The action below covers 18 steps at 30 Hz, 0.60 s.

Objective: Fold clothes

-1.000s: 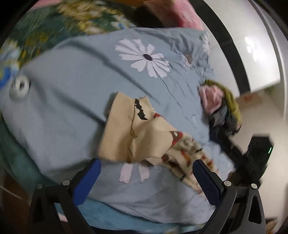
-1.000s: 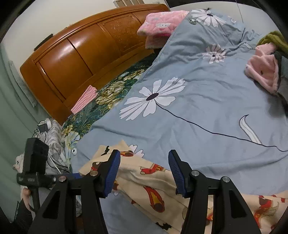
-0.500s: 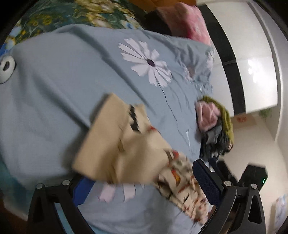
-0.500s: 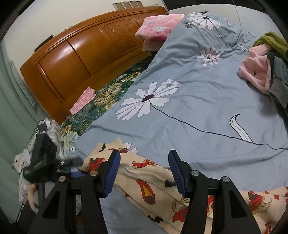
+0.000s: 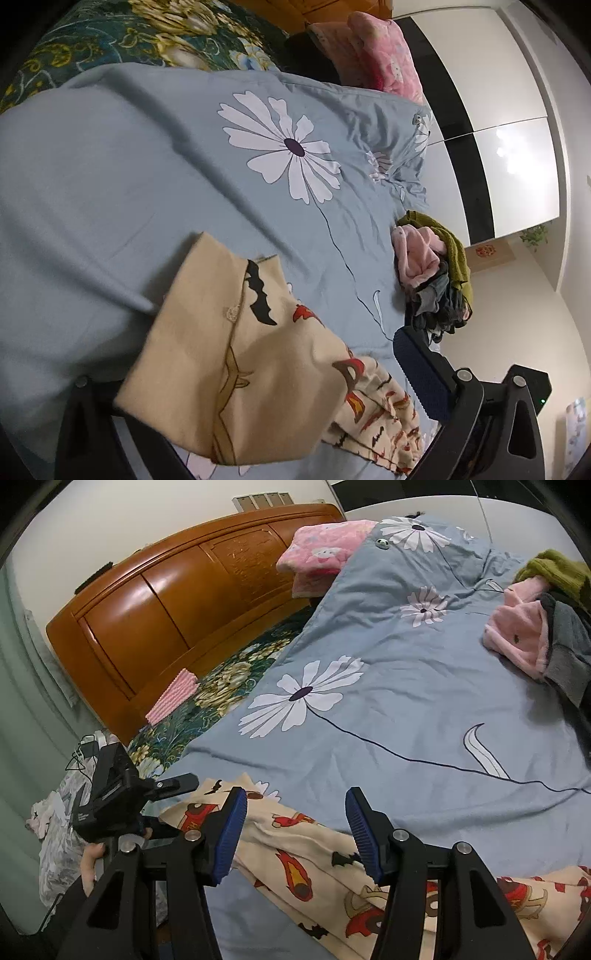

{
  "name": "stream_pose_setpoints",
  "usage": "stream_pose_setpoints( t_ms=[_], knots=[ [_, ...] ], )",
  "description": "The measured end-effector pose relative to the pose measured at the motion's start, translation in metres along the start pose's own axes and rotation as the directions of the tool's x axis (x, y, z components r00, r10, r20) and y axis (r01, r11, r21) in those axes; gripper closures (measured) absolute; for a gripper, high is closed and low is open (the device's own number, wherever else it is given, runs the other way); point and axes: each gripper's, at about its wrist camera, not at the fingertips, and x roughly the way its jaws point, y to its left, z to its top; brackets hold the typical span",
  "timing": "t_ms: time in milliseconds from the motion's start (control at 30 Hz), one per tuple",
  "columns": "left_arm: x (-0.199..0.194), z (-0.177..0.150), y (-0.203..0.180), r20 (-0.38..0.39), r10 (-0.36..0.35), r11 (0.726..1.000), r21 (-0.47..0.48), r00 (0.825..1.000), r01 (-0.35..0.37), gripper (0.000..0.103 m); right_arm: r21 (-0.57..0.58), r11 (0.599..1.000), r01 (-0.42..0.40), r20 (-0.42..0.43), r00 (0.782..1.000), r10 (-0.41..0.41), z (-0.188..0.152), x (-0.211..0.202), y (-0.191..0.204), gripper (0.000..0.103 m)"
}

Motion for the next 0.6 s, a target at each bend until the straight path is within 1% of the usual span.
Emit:
stream_pose_setpoints(
  t_ms=[33, 67, 100, 133, 200, 233, 267, 300, 500, 533, 600],
  knots=[
    [0.001, 0.001, -0.001, 0.011, 0.009, 1.0, 0.01, 1.0, -0.009, 0.011, 0.001, 1.0, 0.005, 0.002, 1.0, -0.005, 0.0, -0.002, -0.002, 0.046],
    [0.002, 0.002, -0.002, 0.02, 0.018, 1.0, 0.021, 1.0, -0.019, 0.022, 0.004, 1.0, 0.008, 0.005, 1.0, -0.008, -0.001, -0.004, -0.004, 0.046],
    [0.003, 0.003, -0.002, 0.026, 0.03, 0.999, 0.031, 0.999, -0.031, 0.037, 0.008, 1.0, 0.011, 0.008, 1.0, -0.011, -0.001, -0.006, -0.006, 0.046],
    [0.005, 0.004, -0.002, 0.03, 0.043, 0.998, 0.038, 0.999, -0.044, 0.043, 0.011, 1.0, 0.015, 0.011, 1.0, -0.015, -0.002, -0.009, -0.008, 0.046],
    [0.012, 0.006, 0.001, 0.022, 0.076, 0.996, 0.036, 0.997, -0.077, 0.062, 0.019, 1.0, 0.025, 0.018, 1.0, -0.025, -0.002, -0.014, -0.013, 0.046],
    [0.014, 0.006, 0.002, 0.018, 0.09, 0.995, 0.037, 0.996, -0.091, 0.065, 0.022, 0.999, 0.03, 0.021, 0.999, -0.031, -0.003, -0.017, -0.016, 0.046],
    [0.017, 0.005, 0.002, 0.015, 0.102, 0.994, 0.046, 0.995, -0.103, 0.071, 0.025, 0.999, 0.036, 0.024, 0.999, -0.037, -0.003, -0.02, -0.018, 0.046],
    [0.018, 0.004, 0.0, 0.015, 0.115, 0.991, 0.062, 0.993, -0.115, 0.074, 0.029, 0.999, 0.041, 0.027, 0.999, -0.042, -0.003, -0.022, -0.021, 0.046],
    [0.017, -0.002, -0.018, 0.048, 0.199, 0.96, 0.189, 0.979, -0.205, 0.079, 0.057, 0.996, 0.068, 0.048, 0.996, -0.071, -0.005, -0.042, -0.039, 0.046],
    [0.016, -0.002, -0.023, 0.059, 0.213, 0.952, 0.211, 0.975, -0.221, 0.079, 0.06, 0.995, 0.074, 0.053, 0.996, -0.078, -0.005, -0.046, -0.042, 0.046],
    [0.014, -0.005, -0.042, 0.104, 0.255, 0.918, 0.287, 0.961, -0.275, 0.08, 0.063, 0.994, 0.091, 0.068, 0.993, -0.095, -0.006, -0.056, -0.046, 0.046]
  ],
)
